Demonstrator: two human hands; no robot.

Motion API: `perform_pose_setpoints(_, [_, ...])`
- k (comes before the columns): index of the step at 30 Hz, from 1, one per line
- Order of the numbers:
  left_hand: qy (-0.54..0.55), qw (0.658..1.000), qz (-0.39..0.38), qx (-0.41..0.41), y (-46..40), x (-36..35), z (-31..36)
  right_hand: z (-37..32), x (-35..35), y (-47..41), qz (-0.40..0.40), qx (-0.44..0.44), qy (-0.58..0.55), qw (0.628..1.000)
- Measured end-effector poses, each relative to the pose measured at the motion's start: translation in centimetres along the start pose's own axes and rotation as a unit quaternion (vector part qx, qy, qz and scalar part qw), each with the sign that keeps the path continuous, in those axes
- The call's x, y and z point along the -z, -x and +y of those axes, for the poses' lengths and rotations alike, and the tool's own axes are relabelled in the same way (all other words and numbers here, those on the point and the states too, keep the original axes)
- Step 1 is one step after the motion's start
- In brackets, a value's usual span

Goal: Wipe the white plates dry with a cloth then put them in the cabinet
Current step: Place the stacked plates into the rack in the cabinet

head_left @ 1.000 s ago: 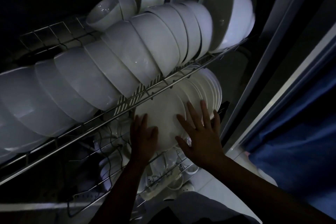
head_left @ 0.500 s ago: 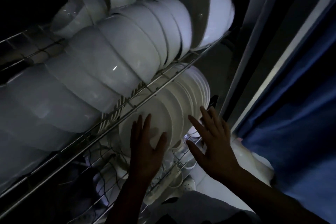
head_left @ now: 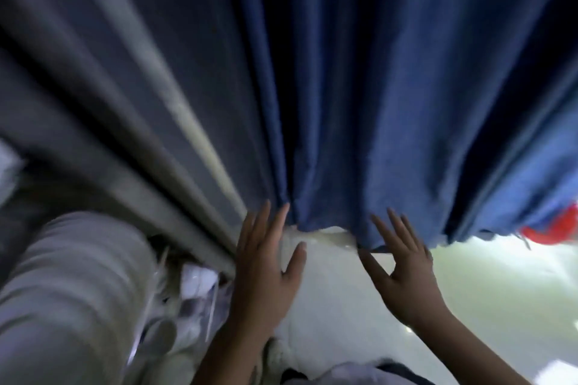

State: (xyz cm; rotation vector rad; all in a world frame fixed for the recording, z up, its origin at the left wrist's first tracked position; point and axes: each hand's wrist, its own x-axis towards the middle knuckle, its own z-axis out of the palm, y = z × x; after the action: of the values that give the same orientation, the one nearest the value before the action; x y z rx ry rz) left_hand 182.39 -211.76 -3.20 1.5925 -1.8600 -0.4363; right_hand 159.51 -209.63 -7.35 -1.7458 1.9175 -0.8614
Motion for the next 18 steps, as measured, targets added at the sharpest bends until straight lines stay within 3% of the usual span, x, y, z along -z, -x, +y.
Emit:
perform_pose_setpoints(5, [0.037,0.987,-0.146,-0.052,-2.2,-9.9,10.7,8.6,9.8,2.4,0.096,-0.095,0.014,0.991])
perform_pose_setpoints(10, [0.062,0.949,-0.282,-0.128,-0.8,-21.1,22.5,18.2,18.0,6.7,0.170,-0.212,-0.001,0.963])
perform_pose_setpoints(14, [0.022,0.884,-0.428,-0.186,1.8,-27.3,29.9,24.0,22.5,12.3,0.218,-0.334,-0.021,0.917])
perform_pose_setpoints(18, [0.000,0.826,-0.506,-0.250,3.2,-34.4,35.8,28.7,25.5,16.6,0.269,-0.435,-0.046,0.858])
